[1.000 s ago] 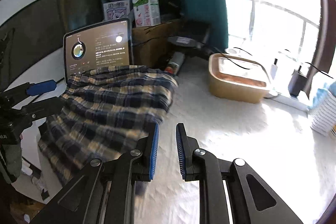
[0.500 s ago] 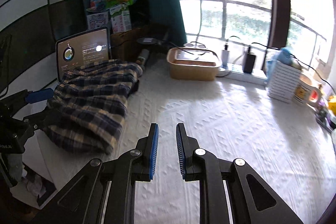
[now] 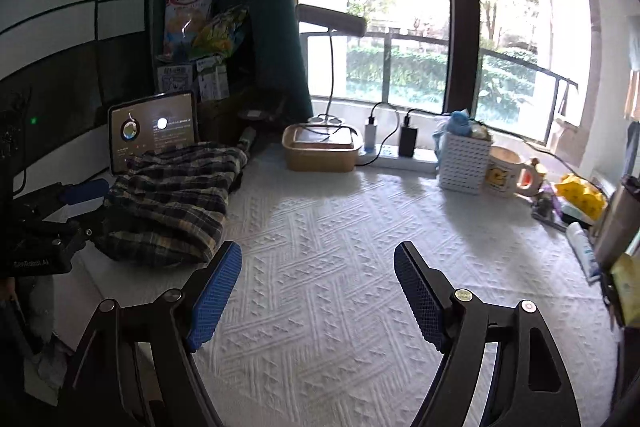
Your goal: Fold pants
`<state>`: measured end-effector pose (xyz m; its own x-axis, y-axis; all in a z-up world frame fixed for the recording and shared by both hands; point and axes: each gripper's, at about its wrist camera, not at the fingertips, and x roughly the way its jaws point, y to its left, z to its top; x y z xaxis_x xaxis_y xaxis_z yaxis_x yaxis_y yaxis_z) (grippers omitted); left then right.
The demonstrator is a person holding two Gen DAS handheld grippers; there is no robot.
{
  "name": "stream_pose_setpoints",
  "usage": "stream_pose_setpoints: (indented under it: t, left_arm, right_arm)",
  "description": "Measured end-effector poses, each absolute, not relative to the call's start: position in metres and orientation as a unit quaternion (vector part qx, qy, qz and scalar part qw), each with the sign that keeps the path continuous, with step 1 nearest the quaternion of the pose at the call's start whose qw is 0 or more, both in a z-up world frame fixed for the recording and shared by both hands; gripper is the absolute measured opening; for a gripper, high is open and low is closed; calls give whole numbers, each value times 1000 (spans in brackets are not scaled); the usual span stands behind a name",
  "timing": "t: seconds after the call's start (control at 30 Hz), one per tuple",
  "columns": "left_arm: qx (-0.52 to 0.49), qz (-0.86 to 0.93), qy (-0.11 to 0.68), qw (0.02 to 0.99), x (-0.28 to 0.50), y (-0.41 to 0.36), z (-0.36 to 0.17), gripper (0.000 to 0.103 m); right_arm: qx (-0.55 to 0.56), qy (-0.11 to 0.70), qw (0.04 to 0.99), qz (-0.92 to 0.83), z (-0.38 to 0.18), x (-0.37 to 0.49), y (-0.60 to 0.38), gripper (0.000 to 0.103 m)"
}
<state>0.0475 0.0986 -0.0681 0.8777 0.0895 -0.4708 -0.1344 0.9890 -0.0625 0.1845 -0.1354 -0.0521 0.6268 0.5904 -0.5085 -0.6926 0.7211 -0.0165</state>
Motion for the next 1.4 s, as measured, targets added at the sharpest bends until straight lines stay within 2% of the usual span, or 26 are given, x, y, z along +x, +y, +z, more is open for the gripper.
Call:
stream_pose_setpoints:
  t: [0.1, 0.37, 0.53, 1.4]
  left_arm:
    - [-35, 58, 216, 974, 41, 87, -57, 99]
    - [-34, 73, 173, 982, 27, 73, -32, 101]
    - [-2, 88, 148, 985, 18, 59, -26, 101]
    - [-13, 88, 153, 984, 15, 67, -38, 101]
  right_arm:
    - [-99, 224, 906, 344, -39, 173, -153, 89]
    - [-90, 191, 924, 318, -10, 155, -184, 91]
    - [-84, 170, 932, 308, 3, 146, -196, 98]
    - [-99, 189, 928, 306, -2, 150, -180, 99]
